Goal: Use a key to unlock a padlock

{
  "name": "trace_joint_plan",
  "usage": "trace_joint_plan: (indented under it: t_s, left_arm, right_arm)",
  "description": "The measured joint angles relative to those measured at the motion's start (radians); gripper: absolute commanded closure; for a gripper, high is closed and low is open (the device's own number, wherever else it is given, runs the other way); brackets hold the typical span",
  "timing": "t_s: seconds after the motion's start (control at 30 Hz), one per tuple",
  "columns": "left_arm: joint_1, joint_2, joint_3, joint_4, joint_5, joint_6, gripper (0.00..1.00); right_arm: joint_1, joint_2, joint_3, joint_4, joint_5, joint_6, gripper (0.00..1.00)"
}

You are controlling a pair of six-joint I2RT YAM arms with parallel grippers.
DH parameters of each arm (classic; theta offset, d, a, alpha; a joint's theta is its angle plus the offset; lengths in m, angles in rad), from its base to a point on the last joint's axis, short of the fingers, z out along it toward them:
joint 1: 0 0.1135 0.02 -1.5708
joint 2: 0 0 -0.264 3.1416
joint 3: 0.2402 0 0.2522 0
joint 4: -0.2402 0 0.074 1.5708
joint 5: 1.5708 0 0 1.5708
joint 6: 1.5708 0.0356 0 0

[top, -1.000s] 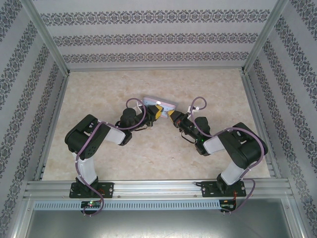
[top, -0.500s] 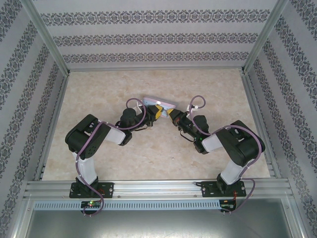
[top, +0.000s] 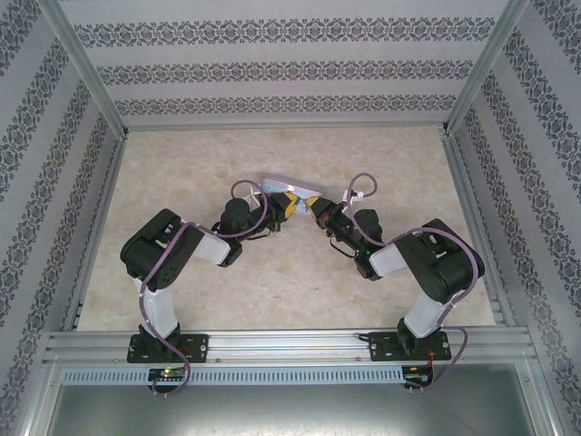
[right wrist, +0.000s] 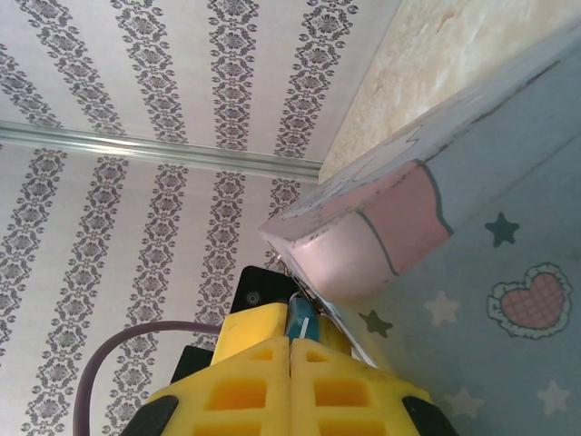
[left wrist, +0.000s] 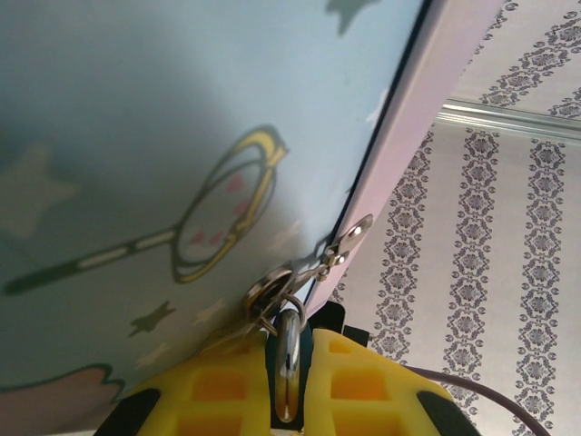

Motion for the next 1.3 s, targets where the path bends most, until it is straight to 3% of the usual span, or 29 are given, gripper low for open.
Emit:
trace_joint_plan:
  t_s: [1.3]
  left_arm:
    - [0.000, 0.008, 0.002, 0.014, -0.014, 0.000, 1.00]
  right_arm:
    - [0.011, 0.009, -0.018, 0.003, 0.000, 0.000, 1.00]
